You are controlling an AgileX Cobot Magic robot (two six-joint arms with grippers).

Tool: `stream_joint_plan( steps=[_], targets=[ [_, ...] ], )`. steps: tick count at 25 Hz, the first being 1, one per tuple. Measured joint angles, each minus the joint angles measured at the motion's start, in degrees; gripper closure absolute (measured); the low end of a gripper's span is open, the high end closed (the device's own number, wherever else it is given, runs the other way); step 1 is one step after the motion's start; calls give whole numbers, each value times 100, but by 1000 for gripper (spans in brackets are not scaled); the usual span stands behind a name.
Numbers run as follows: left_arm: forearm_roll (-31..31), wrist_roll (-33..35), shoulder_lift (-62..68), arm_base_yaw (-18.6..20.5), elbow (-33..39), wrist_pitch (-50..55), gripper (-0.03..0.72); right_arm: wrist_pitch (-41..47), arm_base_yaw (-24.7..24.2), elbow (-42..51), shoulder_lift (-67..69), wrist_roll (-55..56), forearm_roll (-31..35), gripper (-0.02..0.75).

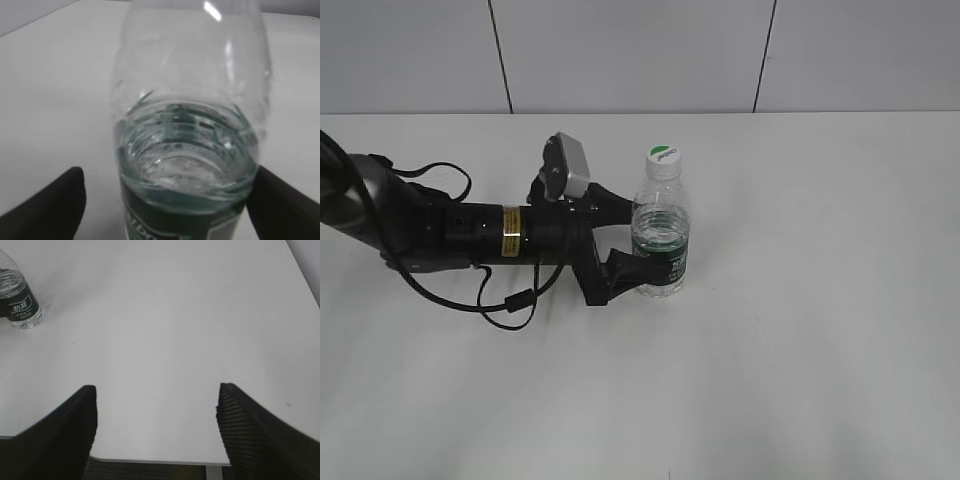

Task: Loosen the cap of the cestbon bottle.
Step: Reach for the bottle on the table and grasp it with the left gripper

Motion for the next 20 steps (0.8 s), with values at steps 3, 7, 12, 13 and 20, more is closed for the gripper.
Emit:
stream_joint_plan(
  steps=[3, 7, 12, 13, 20],
  targets=[
    [-161, 0, 69, -10, -4, 11, 97, 0, 0, 0, 0, 0, 0, 169],
    [-191, -6, 109, -99, -4, 50, 97, 0, 0, 0, 0, 0, 0, 169],
    [-357, -12, 120, -167, -25, 133, 101, 0, 0, 0, 0, 0, 0, 169],
    [-390, -12, 120, -167, -37, 164, 103, 0, 0, 0, 0, 0, 0, 169],
    [-393, -12, 120, -173, -54, 195, 246, 0, 0, 0, 0, 0, 0, 169]
  ],
)
